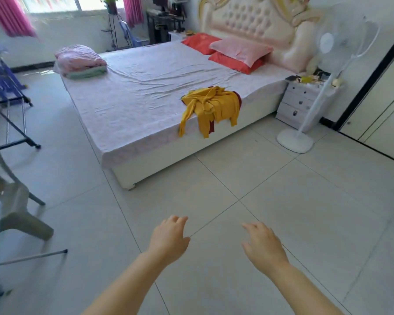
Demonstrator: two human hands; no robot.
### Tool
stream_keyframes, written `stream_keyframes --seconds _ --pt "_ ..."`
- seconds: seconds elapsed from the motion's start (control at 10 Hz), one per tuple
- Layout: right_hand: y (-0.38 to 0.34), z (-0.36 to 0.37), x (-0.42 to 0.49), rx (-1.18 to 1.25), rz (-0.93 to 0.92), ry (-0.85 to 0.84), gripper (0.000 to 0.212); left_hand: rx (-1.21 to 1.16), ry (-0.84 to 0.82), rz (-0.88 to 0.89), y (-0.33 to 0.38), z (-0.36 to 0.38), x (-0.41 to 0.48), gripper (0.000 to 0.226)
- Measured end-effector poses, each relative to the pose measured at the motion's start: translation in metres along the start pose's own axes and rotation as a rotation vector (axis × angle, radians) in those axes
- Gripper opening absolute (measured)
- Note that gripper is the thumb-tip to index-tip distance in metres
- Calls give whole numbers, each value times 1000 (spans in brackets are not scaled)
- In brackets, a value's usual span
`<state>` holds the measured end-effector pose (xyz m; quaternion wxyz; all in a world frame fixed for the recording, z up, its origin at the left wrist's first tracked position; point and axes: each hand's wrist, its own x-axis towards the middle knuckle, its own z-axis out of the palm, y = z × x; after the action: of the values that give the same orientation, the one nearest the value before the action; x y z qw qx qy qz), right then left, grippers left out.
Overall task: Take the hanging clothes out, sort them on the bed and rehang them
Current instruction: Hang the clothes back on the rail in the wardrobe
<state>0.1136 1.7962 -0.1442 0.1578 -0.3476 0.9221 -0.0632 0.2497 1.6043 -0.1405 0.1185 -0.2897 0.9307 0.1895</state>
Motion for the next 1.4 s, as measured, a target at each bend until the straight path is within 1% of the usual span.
stream_keyframes --seconds 0.2,0.3,0.5,0.6,0.7,0.8,1.0,1.2,1.4 --pt "5 -18 100 -36 -4 -32 48 -50 -20 -13 0 -23 95 57" --pt "18 -30 166 -30 -30 -26 49 -37 -20 -31 5 -37 157 58" --pt "44 -77 299 -15 -74 -58 48 -44 -19 -109 28 -87 280 57" --pt "54 -104 363 -32 -101 -67 47 -27 0 -107 43 -113 340 55" --pt "60 -124 420 -28 -105 -82 48 -29 -9 -114 50 -132 390 55" --pt "62 -134 478 -22 -106 -90 49 -20 -53 -130 47 -143 443 57" --pt "65 -156 610 -30 -70 -100 50 -41 -89 -110 31 -176 578 56" --pt "52 -196 729 -3 -52 -88 49 -31 -81 -69 26 -238 700 52" --pt "60 -216 828 4 -25 -143 50 -59 -100 -56 31 -274 797 51"
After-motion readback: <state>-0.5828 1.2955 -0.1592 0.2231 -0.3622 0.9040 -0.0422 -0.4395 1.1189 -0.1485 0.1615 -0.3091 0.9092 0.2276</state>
